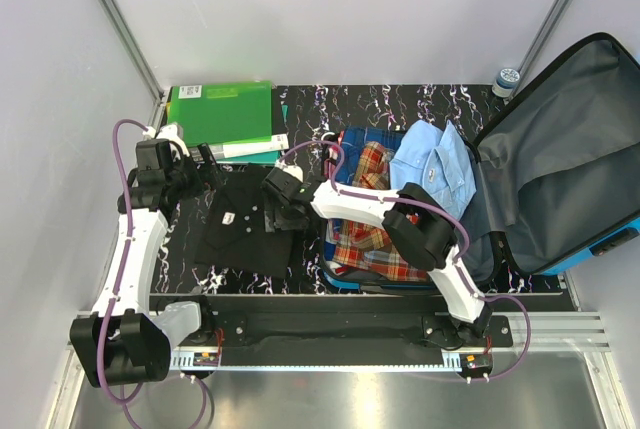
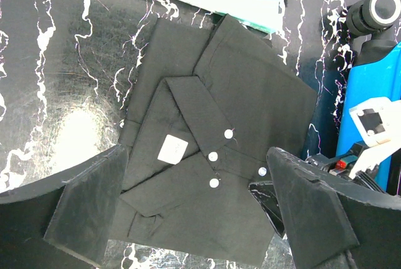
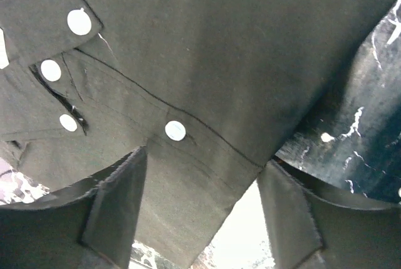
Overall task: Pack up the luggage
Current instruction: Pick up the clothes at the center of the board.
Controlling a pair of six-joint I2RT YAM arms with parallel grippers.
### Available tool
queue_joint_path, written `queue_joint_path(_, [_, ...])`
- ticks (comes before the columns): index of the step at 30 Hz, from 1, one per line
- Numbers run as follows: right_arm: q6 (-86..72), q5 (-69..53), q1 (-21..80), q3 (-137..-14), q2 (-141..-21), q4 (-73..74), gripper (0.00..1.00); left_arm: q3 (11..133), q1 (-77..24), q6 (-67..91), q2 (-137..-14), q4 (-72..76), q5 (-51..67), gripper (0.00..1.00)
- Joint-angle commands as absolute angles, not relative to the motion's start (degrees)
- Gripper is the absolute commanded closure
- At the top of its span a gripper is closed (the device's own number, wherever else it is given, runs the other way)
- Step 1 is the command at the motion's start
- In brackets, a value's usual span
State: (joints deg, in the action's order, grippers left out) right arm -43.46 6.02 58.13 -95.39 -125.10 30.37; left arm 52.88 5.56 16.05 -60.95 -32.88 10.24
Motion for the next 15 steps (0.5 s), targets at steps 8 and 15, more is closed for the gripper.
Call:
queue_joint_path(8, [-42.80, 6.68, 58.27, -97.21, -128.76, 28.12, 0.72, 52.91, 5.54, 15.47, -60.82, -30.76, 10.55, 0.01])
queue_joint_path(15, [-38.59, 7.83, 58.27, -98.35, -124.72, 30.41, 1.00, 53.00, 5.36, 15.56, -60.29, -30.67, 10.81, 0.01])
